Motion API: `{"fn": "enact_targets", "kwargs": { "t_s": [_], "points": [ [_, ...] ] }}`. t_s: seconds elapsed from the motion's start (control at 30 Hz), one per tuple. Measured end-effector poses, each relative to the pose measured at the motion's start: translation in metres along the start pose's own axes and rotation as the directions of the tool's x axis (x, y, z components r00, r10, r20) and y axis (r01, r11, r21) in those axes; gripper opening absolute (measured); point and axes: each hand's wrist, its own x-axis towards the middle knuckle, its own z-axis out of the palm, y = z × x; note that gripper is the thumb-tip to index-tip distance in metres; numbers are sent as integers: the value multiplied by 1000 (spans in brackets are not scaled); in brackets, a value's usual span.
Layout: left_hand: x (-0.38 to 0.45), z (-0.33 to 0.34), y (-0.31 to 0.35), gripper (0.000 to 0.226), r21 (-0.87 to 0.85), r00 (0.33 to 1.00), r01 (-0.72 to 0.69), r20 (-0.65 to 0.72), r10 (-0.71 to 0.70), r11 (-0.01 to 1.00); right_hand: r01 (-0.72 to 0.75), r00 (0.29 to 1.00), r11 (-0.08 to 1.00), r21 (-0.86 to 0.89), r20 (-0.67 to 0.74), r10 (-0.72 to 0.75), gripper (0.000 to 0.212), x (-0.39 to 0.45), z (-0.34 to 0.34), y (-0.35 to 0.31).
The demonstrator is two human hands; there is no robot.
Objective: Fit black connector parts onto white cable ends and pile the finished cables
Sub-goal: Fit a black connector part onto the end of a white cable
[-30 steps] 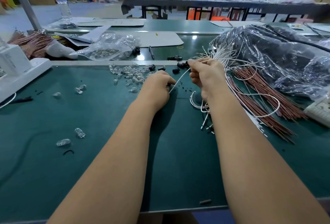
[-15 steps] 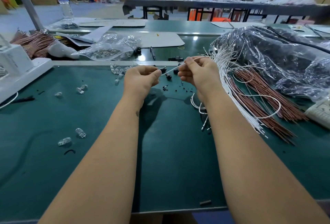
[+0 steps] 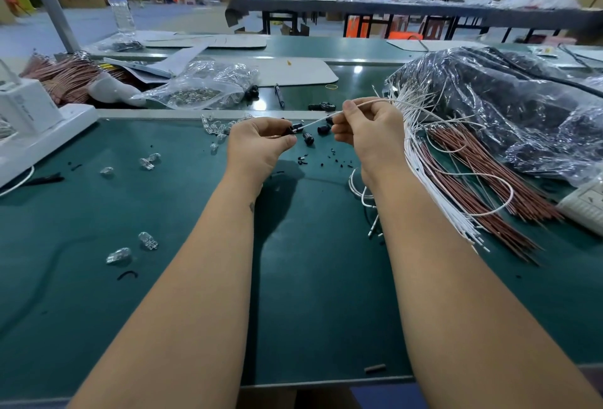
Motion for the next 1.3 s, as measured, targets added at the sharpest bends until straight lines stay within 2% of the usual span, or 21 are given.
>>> {"fn": "enact_targets", "kwargs": {
  "t_s": [0.17,0.33,0.53,0.73,0.83,1.0,1.17,1.3],
  "points": [
    [-2,1,1,22,36,999,-29,27,28,999,14,1000,1000,-25,-14,-14,15,1,0,1],
    [-1,1,1,24,41,998,-55,38,53,998,3,997,996,-87,81,4,15,-1,5,5],
    [0,0,0,20,31,997,-66,29,65,997,-102,994,983,154,61,93,11,2,-1,5],
    [1,-2,0,21,-109,999,-48,16,50,993,-232,972,940,252,108,210,12,1,-2,4],
    [1,-1,1,22,-157,999,-32,36,38,987,-257,962,939,229,159,224,9,0,-1,3],
    [-4,4,5,21,-113,994,-31,101,43,993,-222,953,973,67,227,202,13,-6,7,4],
    [-5,5,5,20,-89,995,-31,95,40,996,-238,948,965,114,245,205,12,-7,10,4],
    [-4,4,5,23,-162,994,-40,93,55,986,-219,951,973,69,238,197,12,-7,10,6]
  ]
}}
